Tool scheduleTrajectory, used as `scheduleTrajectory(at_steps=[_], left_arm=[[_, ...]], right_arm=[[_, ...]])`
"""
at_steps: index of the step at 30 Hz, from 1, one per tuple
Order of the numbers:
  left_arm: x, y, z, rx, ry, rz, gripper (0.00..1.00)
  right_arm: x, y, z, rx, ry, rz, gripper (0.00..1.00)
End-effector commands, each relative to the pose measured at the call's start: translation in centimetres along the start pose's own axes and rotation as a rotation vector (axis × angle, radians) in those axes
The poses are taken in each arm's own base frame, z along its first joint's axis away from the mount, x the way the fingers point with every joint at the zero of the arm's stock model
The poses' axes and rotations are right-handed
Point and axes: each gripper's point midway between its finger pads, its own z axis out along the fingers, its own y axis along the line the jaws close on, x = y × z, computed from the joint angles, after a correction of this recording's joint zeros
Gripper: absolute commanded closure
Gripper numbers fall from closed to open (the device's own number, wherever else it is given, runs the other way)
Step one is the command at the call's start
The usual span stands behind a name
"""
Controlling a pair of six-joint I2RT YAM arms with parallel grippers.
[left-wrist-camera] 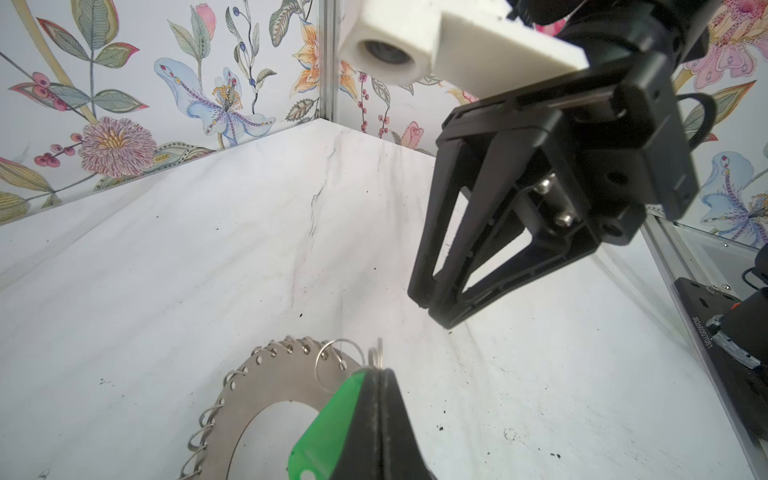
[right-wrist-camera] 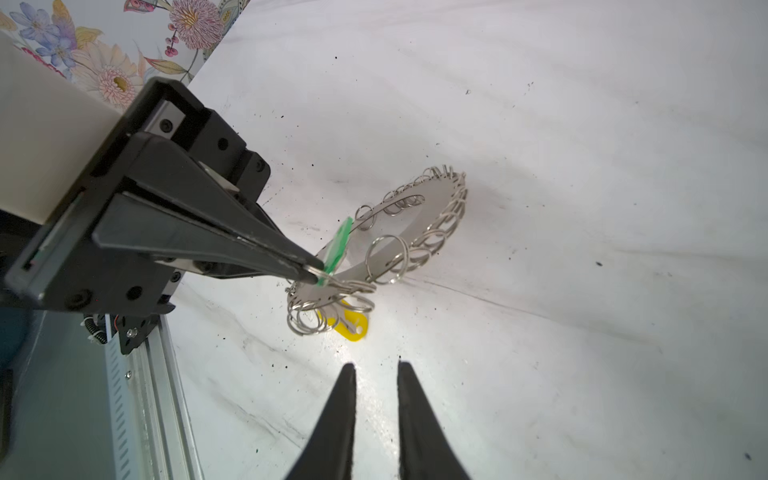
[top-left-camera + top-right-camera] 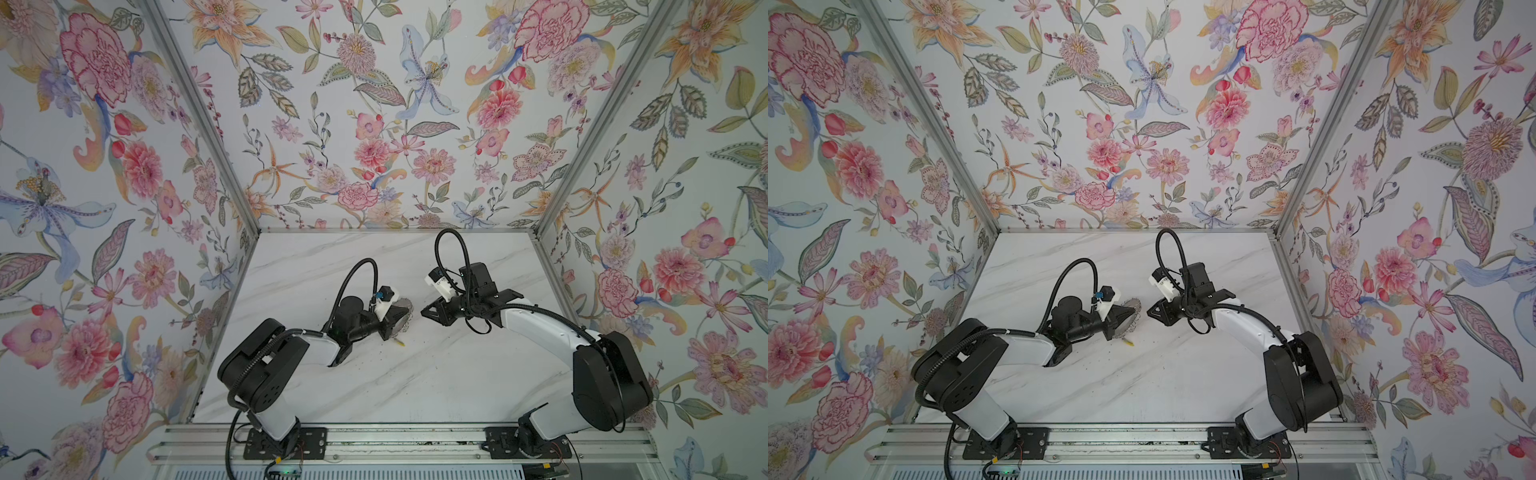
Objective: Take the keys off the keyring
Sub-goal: 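Grasp the green tag with the left gripper while the right gripper holds the disc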
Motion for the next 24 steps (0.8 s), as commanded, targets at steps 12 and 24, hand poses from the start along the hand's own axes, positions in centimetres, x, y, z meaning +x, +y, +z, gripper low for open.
scheduleTrajectory(at_steps=[12,24], left_arm=[[-2.4,-0.3,-1.0,-0.008,-0.049,0.082,1.00],[-4.1,-1.1,-2.1,0.025,-0.078,0.085,1.00]], right_arm=[[-2.0,3.0,1.5,-0.124,-0.099,-0.022,0.75],[-2.1,2.0,2.4,-0.169,-0.163,-0.006,0.73]])
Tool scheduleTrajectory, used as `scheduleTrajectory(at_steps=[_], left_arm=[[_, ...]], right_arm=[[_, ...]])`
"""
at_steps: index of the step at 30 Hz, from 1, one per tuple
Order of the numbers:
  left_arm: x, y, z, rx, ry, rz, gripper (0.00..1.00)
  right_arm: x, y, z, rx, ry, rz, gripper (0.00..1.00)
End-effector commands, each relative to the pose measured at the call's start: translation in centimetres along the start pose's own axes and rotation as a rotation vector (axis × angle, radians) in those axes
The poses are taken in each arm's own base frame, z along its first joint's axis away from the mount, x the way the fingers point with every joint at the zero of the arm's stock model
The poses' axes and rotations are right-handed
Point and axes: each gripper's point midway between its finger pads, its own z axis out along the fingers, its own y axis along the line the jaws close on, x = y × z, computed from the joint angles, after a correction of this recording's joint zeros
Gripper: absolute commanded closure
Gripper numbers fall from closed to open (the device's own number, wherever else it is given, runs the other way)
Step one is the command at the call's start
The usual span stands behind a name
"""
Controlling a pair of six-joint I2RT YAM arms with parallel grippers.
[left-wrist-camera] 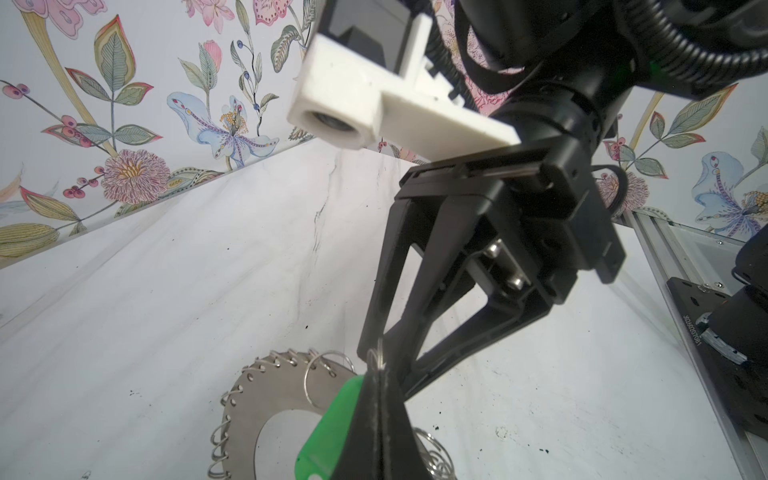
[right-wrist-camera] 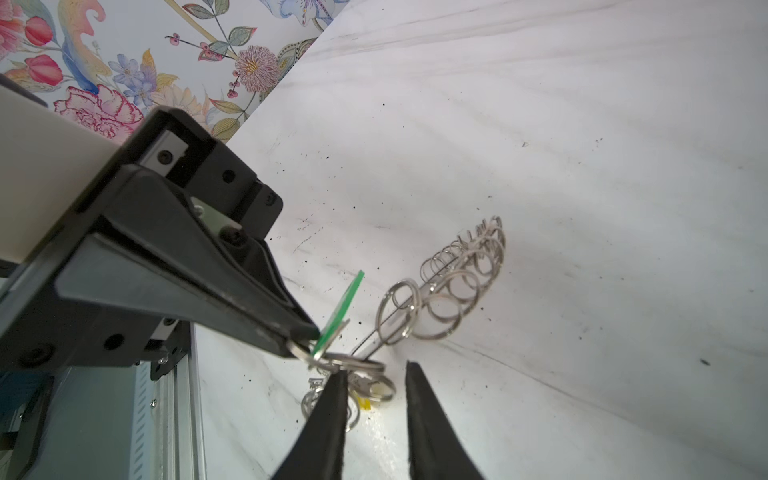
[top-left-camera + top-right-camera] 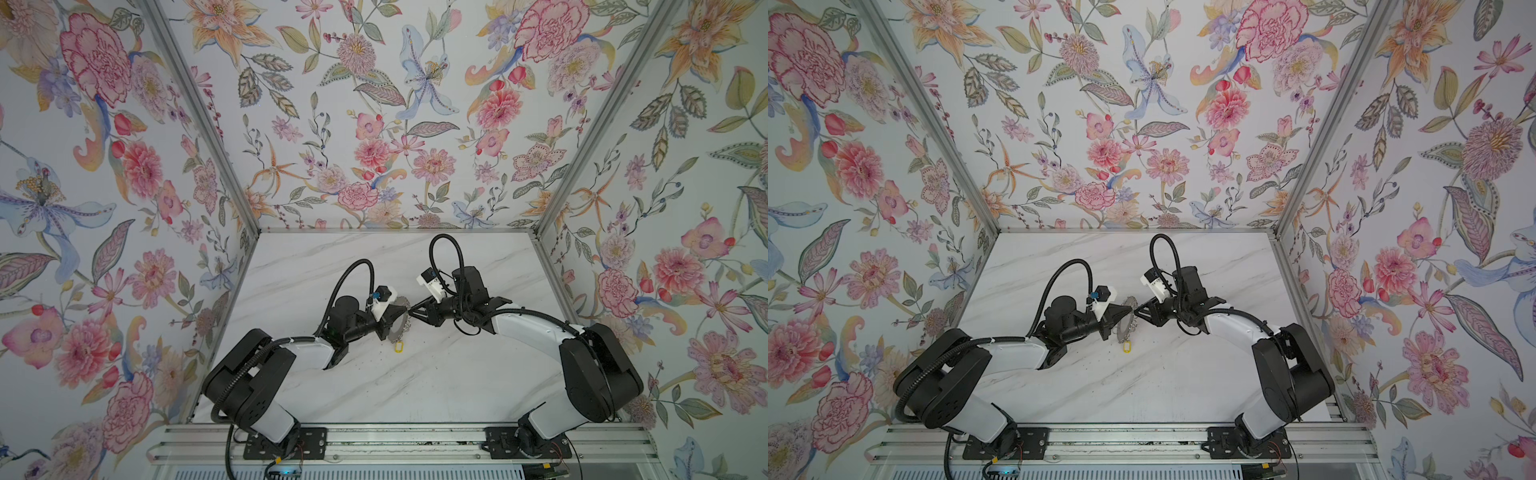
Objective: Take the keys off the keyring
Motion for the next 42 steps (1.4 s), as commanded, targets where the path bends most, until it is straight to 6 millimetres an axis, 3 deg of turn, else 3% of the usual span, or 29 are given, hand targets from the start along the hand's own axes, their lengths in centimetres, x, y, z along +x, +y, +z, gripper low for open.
scheduleTrajectory(at_steps=[1,9,15,24,28,35,38,42], left_arm=[[-2.1,-0.5,-0.7,0.024,-0.049,0.044,1.00],[-3.8,-0.1,-1.0,0.015,-0.059,0.057,1.00],[-2.8,0.3,-1.7,-0.006,-0.015,0.056,1.00],[-2.9,1.4,-3.4,-0.005,-0.040,0.035,1.00],[-3.3,1.4,-3.1,0.014,-0.055,0.027,1.00],[-3.2,2.0,-2.5,0.024,-0.067,0.003,1.00],[-2.9,1.9,-2.4,0.036,-0.068,-0.007,1.00],[-2.8,2.0,-2.5,0.033,-0.064,-0.003,1.00]], right_arm=[[-0.7,0.2,0.0,-0.055,-0.053,0.008,0.73],[-1.4,1.0,-0.4,-0.092,-0.073,-0.005,0.71],[-1.6,0.5,-1.1,-0.129,-0.080,0.011,0.71],[-1.7,1.2,-0.2,-0.184,-0.122,0.036,0.70],[-0.6,1.2,1.1,-0.191,-0.074,0.055,0.70],[1.1,2.3,1.4,-0.192,-0.042,0.066,0.70],[1.1,2.7,1.1,-0.174,-0.042,0.062,0.70],[-0.2,1.5,-0.8,-0.099,-0.092,0.061,0.70]])
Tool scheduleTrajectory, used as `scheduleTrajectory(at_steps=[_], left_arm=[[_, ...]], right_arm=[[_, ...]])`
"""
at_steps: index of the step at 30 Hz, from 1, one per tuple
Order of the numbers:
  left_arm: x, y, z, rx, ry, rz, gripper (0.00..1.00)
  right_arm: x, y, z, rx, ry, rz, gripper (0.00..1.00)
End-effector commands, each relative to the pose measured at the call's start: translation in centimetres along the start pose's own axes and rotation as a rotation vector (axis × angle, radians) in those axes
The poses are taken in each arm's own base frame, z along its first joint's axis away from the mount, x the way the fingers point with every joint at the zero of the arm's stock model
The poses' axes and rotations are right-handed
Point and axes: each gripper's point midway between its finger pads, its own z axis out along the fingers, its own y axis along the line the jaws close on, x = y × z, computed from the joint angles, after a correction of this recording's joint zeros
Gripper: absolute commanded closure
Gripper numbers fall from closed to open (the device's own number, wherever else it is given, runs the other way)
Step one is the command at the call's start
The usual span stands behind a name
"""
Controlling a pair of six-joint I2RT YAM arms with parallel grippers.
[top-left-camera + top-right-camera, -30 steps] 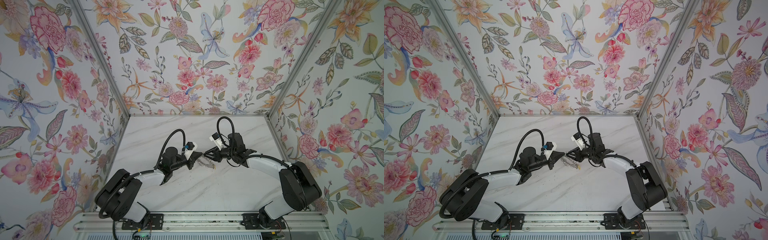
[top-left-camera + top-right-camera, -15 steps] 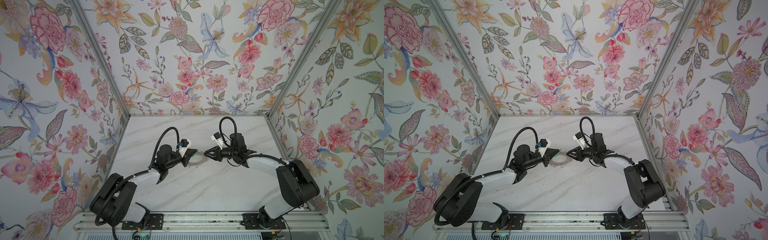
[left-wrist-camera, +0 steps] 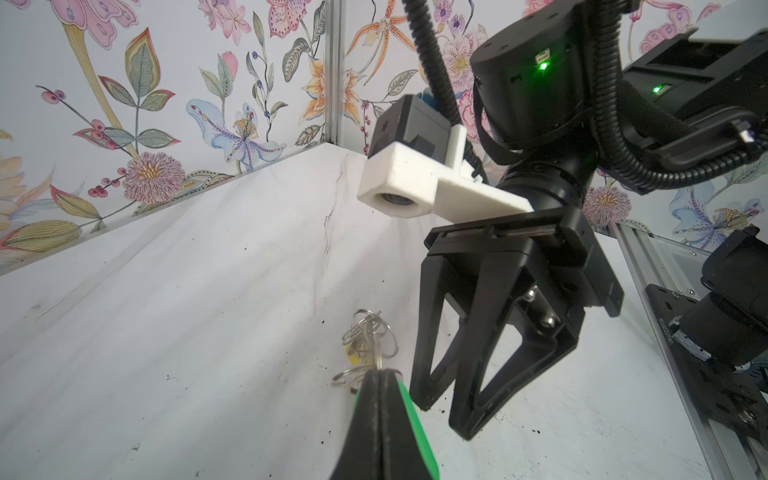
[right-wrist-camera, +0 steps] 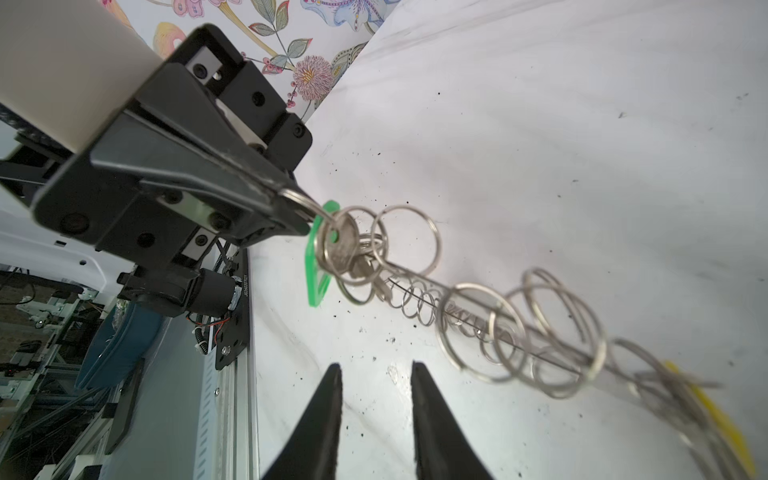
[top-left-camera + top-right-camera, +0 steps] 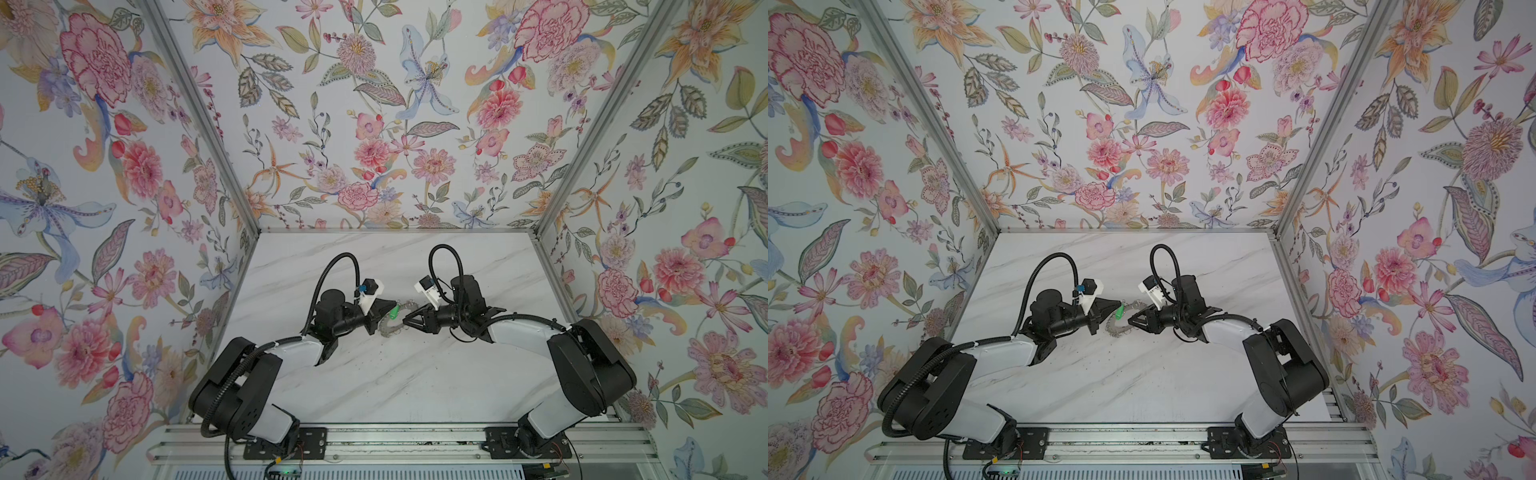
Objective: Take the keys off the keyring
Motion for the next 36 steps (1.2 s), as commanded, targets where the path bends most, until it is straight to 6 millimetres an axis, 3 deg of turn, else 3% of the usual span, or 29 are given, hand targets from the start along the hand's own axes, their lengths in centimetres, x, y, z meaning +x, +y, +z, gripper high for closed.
scheduleTrajectory(at_steps=[1,4,7,14,17,22,36], left_arm=[[-1.8,0.0,-0.1,0.021,-0.056,0.034,1.00],[-1.9,-0.3,-0.1,0.035,-0.062,0.030,1.00],[-2.0,-0.6,-0.1,0.052,-0.067,0.024,1.00],[-2.6,-1.1,-0.1,0.080,-0.081,0.023,1.00],[-2.7,-1.2,-0.3,0.082,-0.084,0.027,1.00],[-2.7,-0.8,-0.3,0.059,-0.073,0.034,1.00],[-1.9,1.5,-0.4,-0.076,-0.018,0.058,1.00]], right_arm=[[-2.3,-0.6,-2.4,0.075,-0.080,-0.011,0.69],[-4.1,-1.6,-4.1,0.117,-0.140,0.004,0.68],[-5.5,-3.0,-4.4,0.187,-0.169,0.036,0.66],[-6.5,-4.6,-0.8,0.172,-0.134,0.130,0.68],[-6.0,-5.5,0.6,0.168,-0.093,0.164,0.68],[-4.5,-5.3,1.7,0.129,-0.037,0.173,0.69],[-1.0,-1.7,0.5,0.144,0.002,0.173,0.69]])
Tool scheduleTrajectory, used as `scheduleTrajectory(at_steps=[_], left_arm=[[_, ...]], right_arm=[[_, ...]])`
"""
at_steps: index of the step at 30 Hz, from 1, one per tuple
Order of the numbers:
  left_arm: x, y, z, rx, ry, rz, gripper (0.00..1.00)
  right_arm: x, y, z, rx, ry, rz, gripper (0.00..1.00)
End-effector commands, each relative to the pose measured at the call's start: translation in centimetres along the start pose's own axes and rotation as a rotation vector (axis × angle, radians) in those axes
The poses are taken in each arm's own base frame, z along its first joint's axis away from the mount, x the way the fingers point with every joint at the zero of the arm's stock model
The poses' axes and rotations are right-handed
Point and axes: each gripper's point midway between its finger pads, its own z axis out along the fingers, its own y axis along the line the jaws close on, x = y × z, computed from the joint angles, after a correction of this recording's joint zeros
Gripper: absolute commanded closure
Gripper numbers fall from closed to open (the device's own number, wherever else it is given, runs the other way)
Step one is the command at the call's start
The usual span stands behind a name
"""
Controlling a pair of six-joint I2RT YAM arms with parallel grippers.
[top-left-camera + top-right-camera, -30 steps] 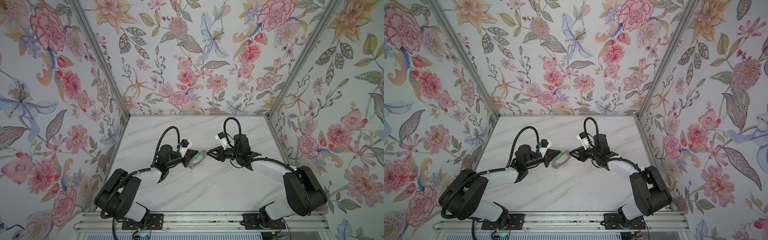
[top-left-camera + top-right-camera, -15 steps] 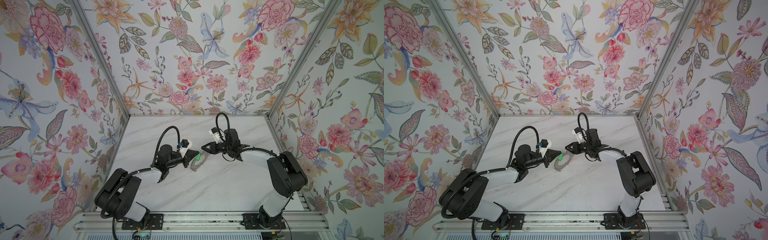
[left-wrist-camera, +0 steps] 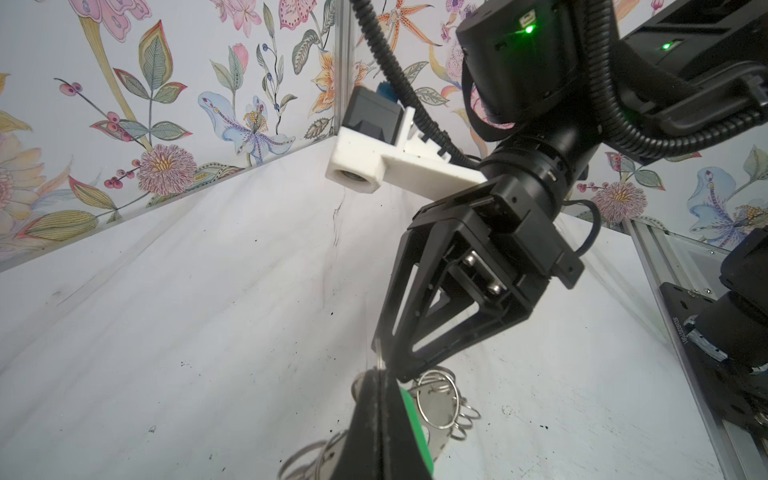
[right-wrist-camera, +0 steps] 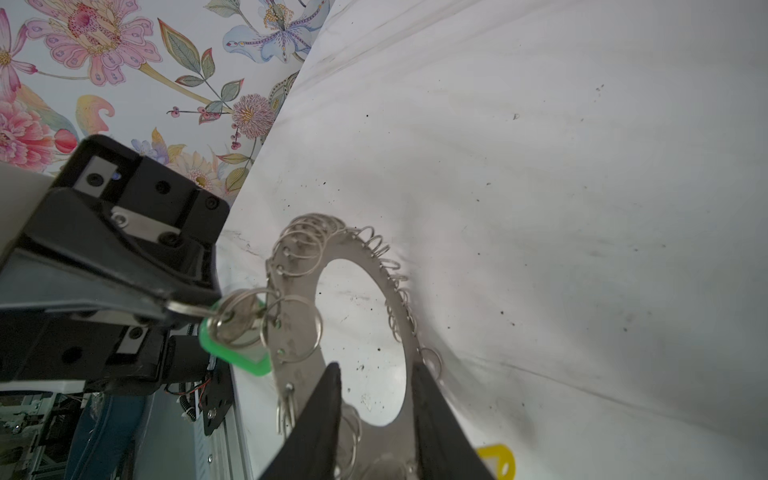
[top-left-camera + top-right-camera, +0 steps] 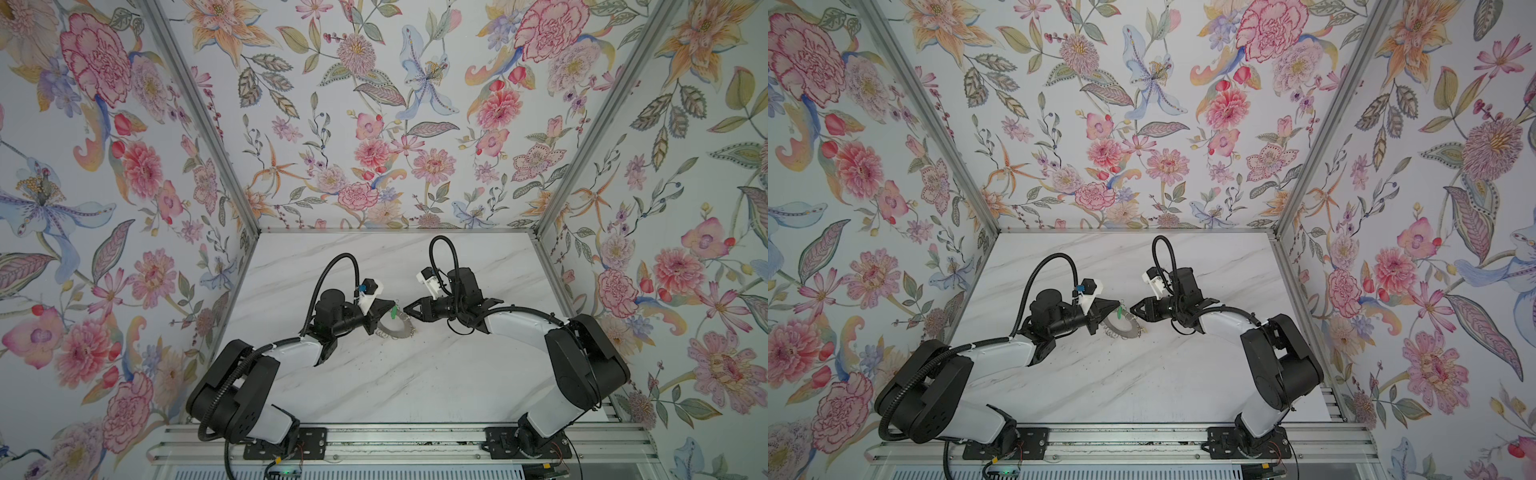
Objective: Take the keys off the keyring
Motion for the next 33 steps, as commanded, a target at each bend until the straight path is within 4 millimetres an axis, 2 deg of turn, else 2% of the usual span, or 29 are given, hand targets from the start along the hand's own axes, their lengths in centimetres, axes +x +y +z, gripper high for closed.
scheduleTrajectory(at_steps=[1,5,11,17,26,31,33], left_arm=[[-2.1,1.1,-0.2,-0.051,-0.041,0.054,1.00],[-2.2,1.2,-0.3,-0.059,-0.043,0.058,1.00],[-1.7,1.0,-0.7,-0.062,-0.037,0.061,1.00],[-1.8,0.5,-0.9,-0.045,-0.045,0.062,1.00],[-1.8,-0.1,-1.0,-0.014,-0.059,0.049,1.00],[-1.9,-0.5,-1.0,0.006,-0.066,0.045,1.00],[-1.8,-0.4,-1.0,0.004,-0.063,0.045,1.00]], right_arm=[[0.7,1.1,-0.3,-0.002,0.006,0.000,0.69],[1.0,1.5,-0.5,0.019,0.003,-0.023,0.69],[0.3,1.3,-0.7,0.022,-0.007,-0.057,0.69],[-1.5,2.8,-1.0,-0.038,-0.043,-0.140,0.68],[-4.6,3.1,-1.9,-0.116,-0.134,-0.228,0.68],[-4.9,4.2,-1.5,-0.220,-0.115,-0.258,0.66],[-4.3,5.2,-1.1,-0.317,-0.074,-0.276,0.64]])
